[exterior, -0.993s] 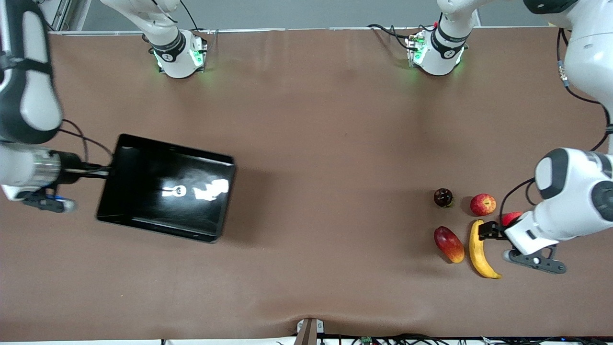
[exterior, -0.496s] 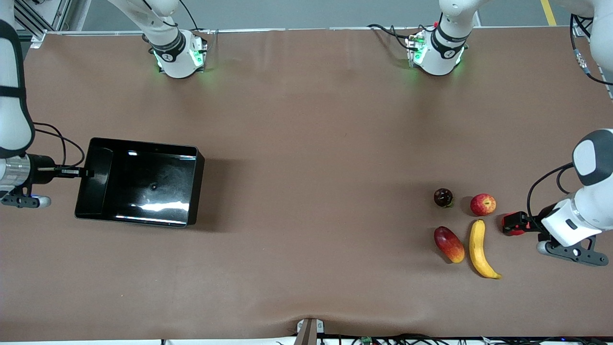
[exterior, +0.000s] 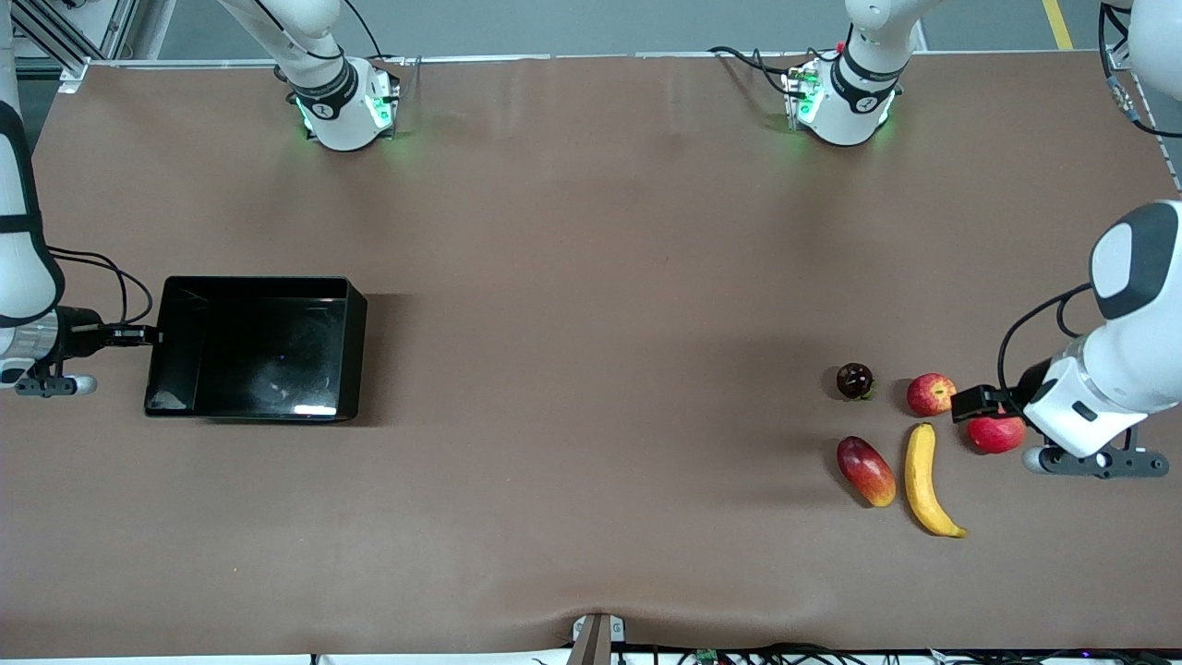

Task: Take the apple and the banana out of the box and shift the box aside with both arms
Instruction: 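Release the box with the right gripper while the left gripper withdraws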

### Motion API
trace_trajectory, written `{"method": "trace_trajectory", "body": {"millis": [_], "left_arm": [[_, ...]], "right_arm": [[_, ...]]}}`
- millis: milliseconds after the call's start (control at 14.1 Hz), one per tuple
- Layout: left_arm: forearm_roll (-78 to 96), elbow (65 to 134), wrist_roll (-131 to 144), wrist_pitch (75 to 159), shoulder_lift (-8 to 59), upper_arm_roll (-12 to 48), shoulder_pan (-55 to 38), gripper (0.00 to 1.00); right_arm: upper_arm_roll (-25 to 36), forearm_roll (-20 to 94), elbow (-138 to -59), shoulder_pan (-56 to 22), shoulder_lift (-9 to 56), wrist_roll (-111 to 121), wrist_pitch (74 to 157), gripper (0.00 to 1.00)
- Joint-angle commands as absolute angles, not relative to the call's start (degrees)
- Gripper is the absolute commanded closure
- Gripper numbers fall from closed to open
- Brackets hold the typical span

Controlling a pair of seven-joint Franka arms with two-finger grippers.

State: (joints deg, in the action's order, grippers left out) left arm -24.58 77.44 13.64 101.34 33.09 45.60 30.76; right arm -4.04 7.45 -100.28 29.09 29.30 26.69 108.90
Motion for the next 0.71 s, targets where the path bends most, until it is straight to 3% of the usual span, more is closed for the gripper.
{"method": "trace_trajectory", "body": {"millis": [0, 284, 355, 426, 496, 638], "left_arm": [[-25.5, 78.9, 15.7, 97.7, 29.1, 46.8, 31.4, 0.0], [-26.3, 78.7, 15.6, 95.6, 24.4, 46.5, 31.8, 0.0], [-26.4, 78.5, 15.5, 95.6, 24.3, 46.4, 31.8, 0.0], [-26.1, 78.3, 15.5, 95.5, 24.5, 46.3, 31.6, 0.0], [-26.4, 78.3, 15.4, 95.5, 24.2, 46.4, 31.5, 0.0], [-26.2, 78.4, 15.4, 93.2, 23.6, 46.9, 31.6, 0.0]], "right_arm": [[-5.6, 8.0, -103.7, 30.1, 27.9, 28.2, 110.9, 1.0], [-5.7, 8.2, -106.6, 30.4, 28.0, 28.7, 114.2, 1.0], [-5.7, 8.2, -106.6, 30.4, 28.1, 28.6, 114.2, 0.73], [-5.7, 8.2, -106.5, 30.5, 28.1, 28.6, 114.0, 0.15], [-5.7, 8.1, -106.0, 30.4, 28.0, 28.5, 113.2, 0.0], [-5.7, 7.9, -102.9, 29.9, 27.9, 28.7, 108.0, 0.0]]}}
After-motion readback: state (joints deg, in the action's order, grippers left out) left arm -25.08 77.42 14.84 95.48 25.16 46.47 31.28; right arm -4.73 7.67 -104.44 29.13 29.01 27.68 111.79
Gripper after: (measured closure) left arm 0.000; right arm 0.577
